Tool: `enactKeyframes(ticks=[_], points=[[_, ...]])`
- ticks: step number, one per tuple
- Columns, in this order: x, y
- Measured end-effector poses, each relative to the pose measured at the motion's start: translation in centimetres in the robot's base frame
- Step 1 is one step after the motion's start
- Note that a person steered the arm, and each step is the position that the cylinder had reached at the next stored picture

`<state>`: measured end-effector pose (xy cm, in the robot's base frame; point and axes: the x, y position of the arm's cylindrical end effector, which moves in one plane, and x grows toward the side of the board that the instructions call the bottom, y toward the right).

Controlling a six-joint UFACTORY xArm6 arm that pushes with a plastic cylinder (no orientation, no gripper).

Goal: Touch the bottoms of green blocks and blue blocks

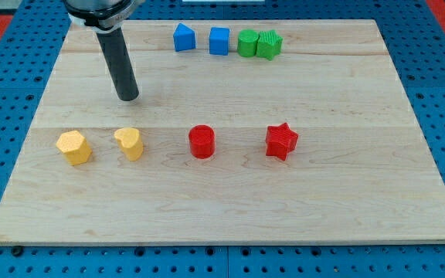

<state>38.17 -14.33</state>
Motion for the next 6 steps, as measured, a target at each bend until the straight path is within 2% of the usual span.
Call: enactKeyframes(ticks=[1,3,6], points=[[0.0,4.8],[-1.0,6.9],[-1.3,6.9]])
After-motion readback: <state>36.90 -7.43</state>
